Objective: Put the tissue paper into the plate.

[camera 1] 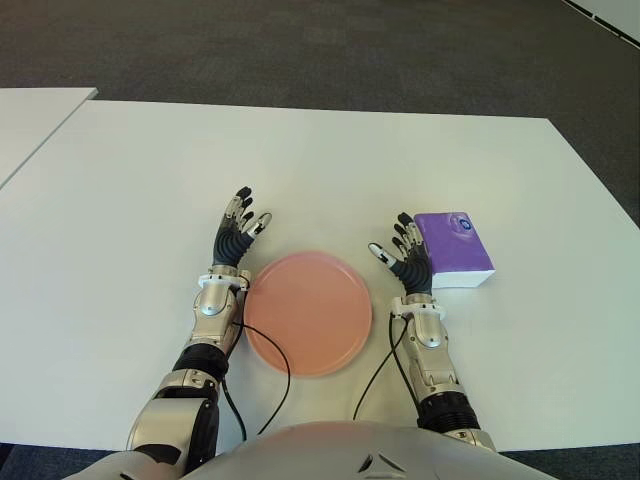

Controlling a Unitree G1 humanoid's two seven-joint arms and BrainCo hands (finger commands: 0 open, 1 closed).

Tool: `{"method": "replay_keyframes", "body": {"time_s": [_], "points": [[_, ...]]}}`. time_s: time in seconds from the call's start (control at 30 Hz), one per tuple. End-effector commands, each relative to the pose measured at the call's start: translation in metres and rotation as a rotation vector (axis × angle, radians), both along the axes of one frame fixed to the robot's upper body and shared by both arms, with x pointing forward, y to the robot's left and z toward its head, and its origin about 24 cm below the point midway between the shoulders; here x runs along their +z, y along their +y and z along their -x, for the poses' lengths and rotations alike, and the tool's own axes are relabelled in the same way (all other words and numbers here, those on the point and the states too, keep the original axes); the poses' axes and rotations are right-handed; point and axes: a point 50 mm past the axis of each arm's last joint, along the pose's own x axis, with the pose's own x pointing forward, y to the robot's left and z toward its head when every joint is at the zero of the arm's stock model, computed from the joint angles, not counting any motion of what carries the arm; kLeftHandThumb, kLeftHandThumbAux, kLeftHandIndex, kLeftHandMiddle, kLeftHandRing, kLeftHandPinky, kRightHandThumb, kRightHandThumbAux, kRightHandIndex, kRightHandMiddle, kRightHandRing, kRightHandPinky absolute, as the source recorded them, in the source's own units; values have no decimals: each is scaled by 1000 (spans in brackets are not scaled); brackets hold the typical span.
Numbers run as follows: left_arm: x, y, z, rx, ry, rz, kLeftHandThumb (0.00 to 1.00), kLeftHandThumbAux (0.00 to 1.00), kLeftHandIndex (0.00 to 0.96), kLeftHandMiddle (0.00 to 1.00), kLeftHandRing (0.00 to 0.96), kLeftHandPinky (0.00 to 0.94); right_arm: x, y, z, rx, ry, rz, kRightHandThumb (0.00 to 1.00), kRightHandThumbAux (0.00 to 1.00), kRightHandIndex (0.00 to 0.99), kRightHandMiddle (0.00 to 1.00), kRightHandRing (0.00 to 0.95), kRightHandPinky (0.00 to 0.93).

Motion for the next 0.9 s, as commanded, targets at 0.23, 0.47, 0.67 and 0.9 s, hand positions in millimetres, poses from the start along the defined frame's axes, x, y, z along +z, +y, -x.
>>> {"method": "replay_keyframes", "body": {"time_s": [0.23, 0.47, 0.67, 0.9], "points": [[-36, -1, 36, 11, 159, -20, 0, 577, 0, 0, 0, 0, -20, -1, 14, -7, 111, -2, 236, 726, 0, 54, 68, 112], [-36, -1, 37, 13, 157, -12, 0, 586, 0, 0, 0, 0, -20, -1, 14, -4, 111, 7, 234, 727, 0, 60, 75, 120], [-36, -2, 36, 7, 161, -7, 0, 582, 0, 0, 0, 0, -20, -2, 14, 3, 110, 9, 233, 725, 0, 56, 69, 110], [-36, -3, 35, 10, 161, -3, 0, 586, 0, 0, 0, 0, -10, 2, 7, 14, 69, 11, 247, 730, 0, 58, 70, 114]]}}
